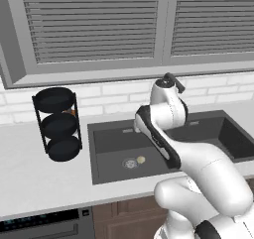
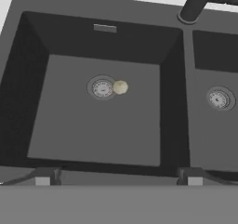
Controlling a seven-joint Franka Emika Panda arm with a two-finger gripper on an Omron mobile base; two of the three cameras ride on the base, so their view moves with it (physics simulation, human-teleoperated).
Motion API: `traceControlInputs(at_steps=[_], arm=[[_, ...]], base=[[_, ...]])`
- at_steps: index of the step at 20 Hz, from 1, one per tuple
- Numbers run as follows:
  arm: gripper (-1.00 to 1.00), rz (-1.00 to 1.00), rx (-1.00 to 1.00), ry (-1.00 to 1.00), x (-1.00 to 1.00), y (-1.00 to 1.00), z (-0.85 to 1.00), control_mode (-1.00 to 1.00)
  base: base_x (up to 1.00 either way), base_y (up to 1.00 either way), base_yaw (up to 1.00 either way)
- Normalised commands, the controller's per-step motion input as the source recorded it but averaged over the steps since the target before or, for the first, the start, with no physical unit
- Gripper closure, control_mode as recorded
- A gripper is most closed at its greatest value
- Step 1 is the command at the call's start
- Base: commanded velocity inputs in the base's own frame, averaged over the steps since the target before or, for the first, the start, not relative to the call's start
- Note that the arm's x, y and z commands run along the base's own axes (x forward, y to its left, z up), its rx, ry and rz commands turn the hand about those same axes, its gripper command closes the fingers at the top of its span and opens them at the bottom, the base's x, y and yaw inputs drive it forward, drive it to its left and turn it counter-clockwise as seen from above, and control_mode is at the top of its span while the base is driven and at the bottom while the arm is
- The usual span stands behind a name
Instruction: Pick the garlic from the sink and place it in the bowl. Then pick the bowl and place it in the microwave. Then close the microwave door and press the start button.
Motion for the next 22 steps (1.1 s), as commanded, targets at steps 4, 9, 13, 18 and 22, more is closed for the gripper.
traceControlInputs(at_steps=[4, 9, 13, 18, 22], arm=[[-1.00, 0.00, 0.00, 0.01, 0.58, 0.00, -0.65, -1.00], [-1.00, 0.00, 0.00, -0.04, 0.36, -0.04, -0.61, -1.00], [-1.00, -0.01, 0.00, -0.04, 0.28, -0.13, -0.58, -1.00], [-1.00, 0.00, 0.00, 0.05, 0.35, -0.25, -0.35, -1.00], [-1.00, 0.00, 0.01, 0.02, 0.34, -0.20, -0.30, -1.00]], base=[[0.00, 0.00, 0.00], [0.00, 0.00, 0.00], [0.00, 0.00, 0.00], [0.00, 0.00, 0.00], [0.00, 0.00, 0.00]])
